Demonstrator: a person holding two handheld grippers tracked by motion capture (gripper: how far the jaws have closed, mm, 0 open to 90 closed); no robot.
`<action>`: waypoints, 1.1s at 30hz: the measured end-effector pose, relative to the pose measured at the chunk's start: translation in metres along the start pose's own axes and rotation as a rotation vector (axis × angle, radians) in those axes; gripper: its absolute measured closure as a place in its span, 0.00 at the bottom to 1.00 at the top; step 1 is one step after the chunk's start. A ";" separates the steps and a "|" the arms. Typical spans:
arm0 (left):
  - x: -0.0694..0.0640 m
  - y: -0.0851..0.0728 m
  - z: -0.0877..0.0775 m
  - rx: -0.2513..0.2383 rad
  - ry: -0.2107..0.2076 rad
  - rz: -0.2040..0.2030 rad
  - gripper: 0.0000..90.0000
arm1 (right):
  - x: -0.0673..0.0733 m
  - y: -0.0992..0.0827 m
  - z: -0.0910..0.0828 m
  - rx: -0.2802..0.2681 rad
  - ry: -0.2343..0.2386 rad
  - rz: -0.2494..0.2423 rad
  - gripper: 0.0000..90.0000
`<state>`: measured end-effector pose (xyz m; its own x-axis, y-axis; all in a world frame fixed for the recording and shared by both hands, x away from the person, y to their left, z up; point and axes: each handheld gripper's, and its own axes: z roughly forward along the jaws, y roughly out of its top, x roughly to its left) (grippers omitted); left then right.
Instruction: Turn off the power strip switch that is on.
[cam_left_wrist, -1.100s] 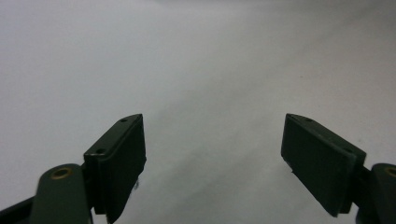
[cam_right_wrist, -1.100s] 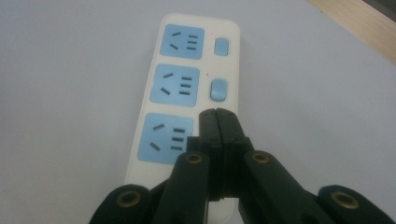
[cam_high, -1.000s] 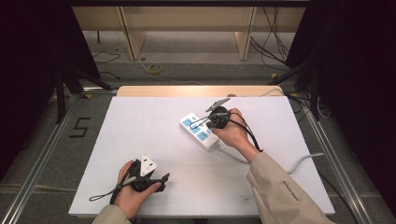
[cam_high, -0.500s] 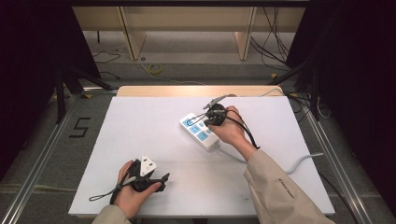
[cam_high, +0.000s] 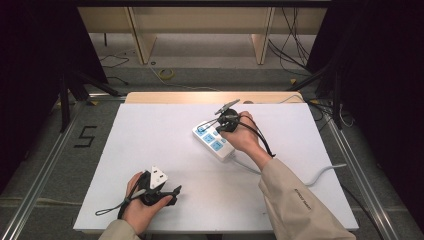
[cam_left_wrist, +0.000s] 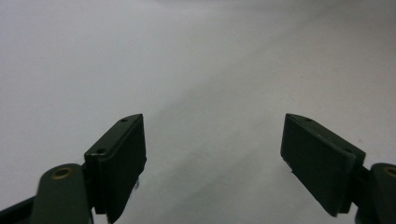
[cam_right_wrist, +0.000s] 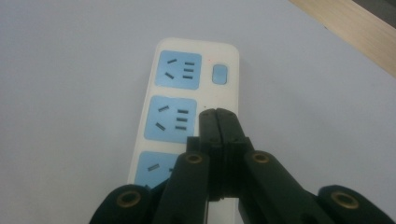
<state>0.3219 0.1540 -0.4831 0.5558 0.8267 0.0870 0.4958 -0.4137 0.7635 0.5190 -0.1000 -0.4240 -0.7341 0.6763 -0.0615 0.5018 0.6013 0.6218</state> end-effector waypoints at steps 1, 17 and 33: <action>0.000 0.000 0.000 0.000 0.000 0.000 0.24 | 0.000 0.000 0.001 0.002 0.001 -0.003 1.00; -0.001 0.000 0.000 -0.003 0.001 -0.003 0.24 | -0.001 0.006 0.011 0.006 0.009 0.010 1.00; -0.001 0.000 0.000 -0.003 0.000 -0.002 0.24 | 0.000 0.010 0.019 0.023 0.009 0.011 1.00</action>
<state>0.3212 0.1532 -0.4832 0.5553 0.8273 0.0855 0.4951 -0.4114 0.7653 0.5324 -0.0859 -0.4322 -0.7327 0.6789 -0.0477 0.5200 0.6036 0.6044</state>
